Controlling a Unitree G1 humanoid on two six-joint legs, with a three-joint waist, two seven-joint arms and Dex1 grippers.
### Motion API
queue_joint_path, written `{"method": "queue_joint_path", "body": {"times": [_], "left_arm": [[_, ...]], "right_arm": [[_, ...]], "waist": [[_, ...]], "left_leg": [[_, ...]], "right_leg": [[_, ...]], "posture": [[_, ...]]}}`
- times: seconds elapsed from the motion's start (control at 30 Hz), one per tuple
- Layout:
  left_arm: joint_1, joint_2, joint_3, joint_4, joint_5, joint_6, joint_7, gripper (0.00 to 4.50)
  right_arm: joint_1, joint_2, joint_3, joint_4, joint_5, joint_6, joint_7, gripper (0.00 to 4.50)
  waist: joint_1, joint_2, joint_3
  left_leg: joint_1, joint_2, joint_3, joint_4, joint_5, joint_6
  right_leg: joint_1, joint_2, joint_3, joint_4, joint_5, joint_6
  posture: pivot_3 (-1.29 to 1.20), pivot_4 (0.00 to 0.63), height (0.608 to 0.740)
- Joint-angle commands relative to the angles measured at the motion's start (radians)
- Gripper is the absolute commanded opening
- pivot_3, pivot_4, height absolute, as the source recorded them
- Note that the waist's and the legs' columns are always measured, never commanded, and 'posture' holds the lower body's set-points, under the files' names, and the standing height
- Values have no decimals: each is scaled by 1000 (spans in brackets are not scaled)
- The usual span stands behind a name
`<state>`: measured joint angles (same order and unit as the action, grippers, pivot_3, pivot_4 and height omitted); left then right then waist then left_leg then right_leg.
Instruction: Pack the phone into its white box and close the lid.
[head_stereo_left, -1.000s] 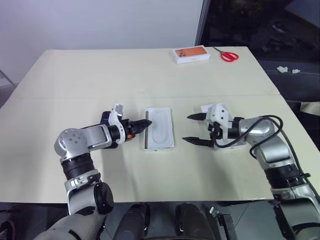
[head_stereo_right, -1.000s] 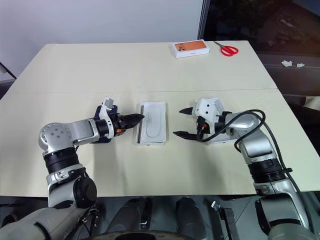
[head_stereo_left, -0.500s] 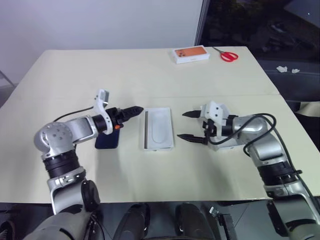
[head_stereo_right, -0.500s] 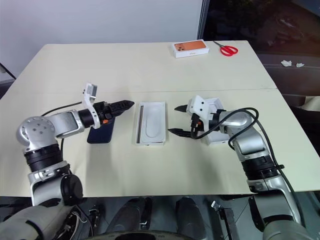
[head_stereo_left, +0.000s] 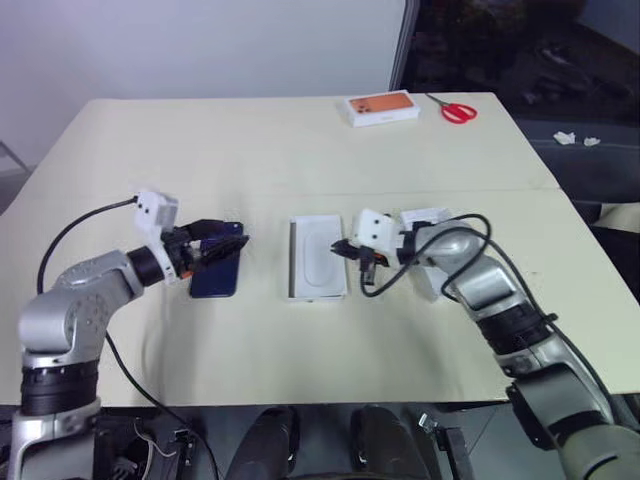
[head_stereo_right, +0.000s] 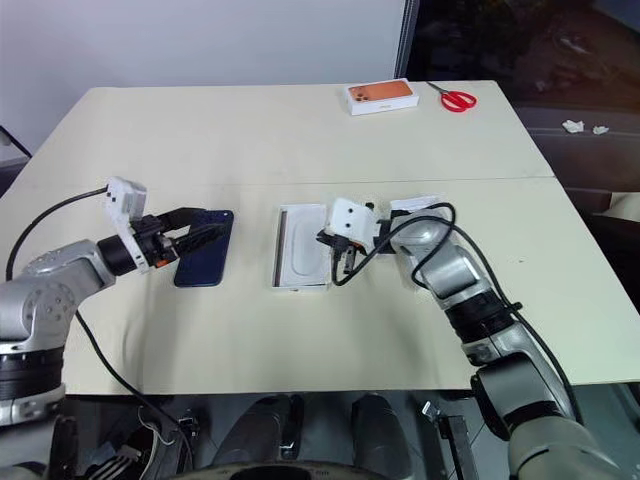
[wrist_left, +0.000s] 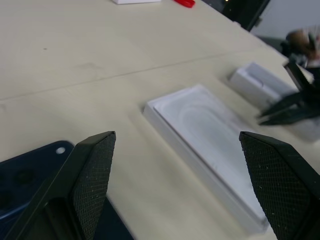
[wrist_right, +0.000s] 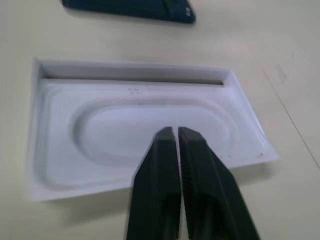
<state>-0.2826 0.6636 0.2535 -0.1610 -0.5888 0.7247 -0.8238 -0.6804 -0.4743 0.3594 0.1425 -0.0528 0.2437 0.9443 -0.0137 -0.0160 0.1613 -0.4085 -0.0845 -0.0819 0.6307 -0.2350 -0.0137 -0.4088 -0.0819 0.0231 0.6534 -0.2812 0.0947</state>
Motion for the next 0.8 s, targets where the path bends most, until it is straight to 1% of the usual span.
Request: {"method": "queue_joint_path", "body": {"times": [0.03,0.13,0.23,0.4,0.63,0.8], "left_arm": [[43,9,-13,-22,41,-134,-53,4176],[66,-9,-29,-12,65,-188,-46,4176],[70,-32,-49,-3,92,-234,-24,4176],[67,-51,-62,-19,102,-243,2,4176],[73,-56,-77,-42,105,-243,22,4176],[67,-61,-85,-34,111,-245,37,4176]], "right_arm": [[-65,42,42,8,-69,16,-42,98],[-92,71,87,45,-127,7,-64,98],[-119,75,146,116,-212,-34,-83,98],[-140,95,183,181,-269,-73,-87,98],[-143,163,191,206,-287,-74,-81,98],[-151,241,168,202,-267,-21,-92,98]], "waist": [[1,0,0],[2,0,0],[1,0,0],[-2,0,0],[-6,0,0],[-6,0,0]], "left_leg": [[0,0,0,0,0,0],[0,0,-1,0,-2,4],[0,0,-1,0,-2,4],[0,0,-1,0,-2,4],[0,0,-1,0,-2,4],[0,0,-1,0,-2,4]], "right_leg": [[0,0,0,0,0,0],[0,0,-1,0,0,0],[0,0,-1,0,0,0],[0,1,-1,0,0,0],[0,1,-1,1,0,0],[0,1,-1,1,0,0]], "posture": [[0,150,740],[0,150,740],[0,150,740],[0,150,740],[0,150,740],[0,150,740]]}}
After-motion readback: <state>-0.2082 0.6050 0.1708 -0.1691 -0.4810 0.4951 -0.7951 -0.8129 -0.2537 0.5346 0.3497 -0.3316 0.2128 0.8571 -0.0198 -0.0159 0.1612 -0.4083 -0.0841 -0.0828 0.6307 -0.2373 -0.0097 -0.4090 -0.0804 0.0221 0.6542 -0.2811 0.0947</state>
